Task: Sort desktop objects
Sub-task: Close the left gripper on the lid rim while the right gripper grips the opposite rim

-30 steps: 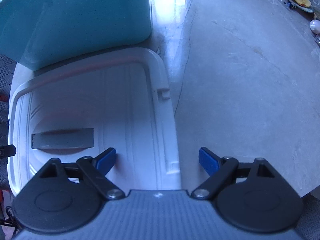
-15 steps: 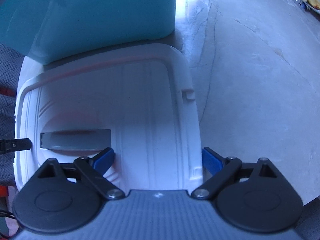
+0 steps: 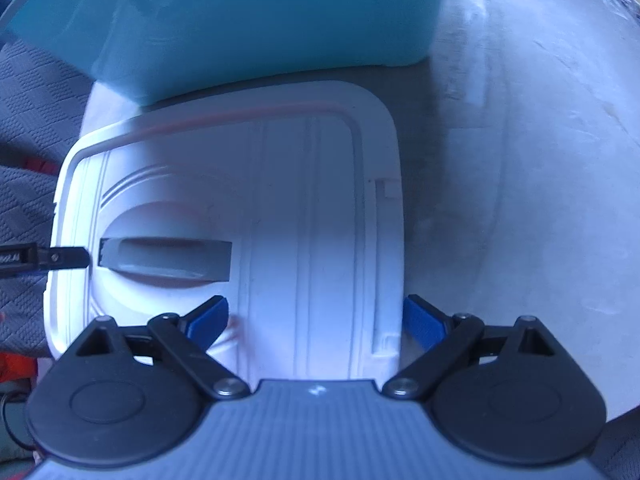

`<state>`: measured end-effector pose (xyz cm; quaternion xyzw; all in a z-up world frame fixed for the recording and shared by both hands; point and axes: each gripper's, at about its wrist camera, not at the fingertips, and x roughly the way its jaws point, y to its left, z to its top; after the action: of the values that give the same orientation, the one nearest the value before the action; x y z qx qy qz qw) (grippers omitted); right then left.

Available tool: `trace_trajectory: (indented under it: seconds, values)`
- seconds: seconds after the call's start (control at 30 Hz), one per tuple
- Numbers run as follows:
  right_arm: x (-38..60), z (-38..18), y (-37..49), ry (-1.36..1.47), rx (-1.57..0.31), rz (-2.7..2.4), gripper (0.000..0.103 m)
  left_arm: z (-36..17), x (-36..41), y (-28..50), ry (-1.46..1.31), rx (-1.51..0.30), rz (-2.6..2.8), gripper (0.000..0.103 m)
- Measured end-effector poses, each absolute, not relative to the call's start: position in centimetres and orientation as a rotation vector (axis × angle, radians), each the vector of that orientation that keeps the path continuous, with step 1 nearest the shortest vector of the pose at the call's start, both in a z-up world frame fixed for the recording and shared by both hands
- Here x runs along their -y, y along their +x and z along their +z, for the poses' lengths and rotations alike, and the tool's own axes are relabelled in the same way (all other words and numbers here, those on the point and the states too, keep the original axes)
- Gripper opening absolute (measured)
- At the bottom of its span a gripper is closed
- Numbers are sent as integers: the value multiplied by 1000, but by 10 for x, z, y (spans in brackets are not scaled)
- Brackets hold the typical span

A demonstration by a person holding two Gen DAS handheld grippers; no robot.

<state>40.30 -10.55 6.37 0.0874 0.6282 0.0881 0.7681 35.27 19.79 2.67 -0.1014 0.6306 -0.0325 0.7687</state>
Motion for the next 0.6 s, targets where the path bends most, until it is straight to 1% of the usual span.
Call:
trace_trajectory:
  seconds: [0.13,0.23,0.3,0.37,0.6]
  values:
    - [91,62,414,149,-1366,223,95,25,-213,357,-255,-1359,-53,97]
    - [90,62,418,175,-1378,252,95,24,-226,360,-285,-1350,-36,99]
    - [88,61,417,189,-1387,278,95,23,-234,362,-305,-1343,-24,101]
    - [86,62,416,182,-1390,289,95,20,-241,365,-327,-1347,-24,102]
    - [100,66,412,185,-1390,286,94,17,-244,373,-272,-1322,-39,102]
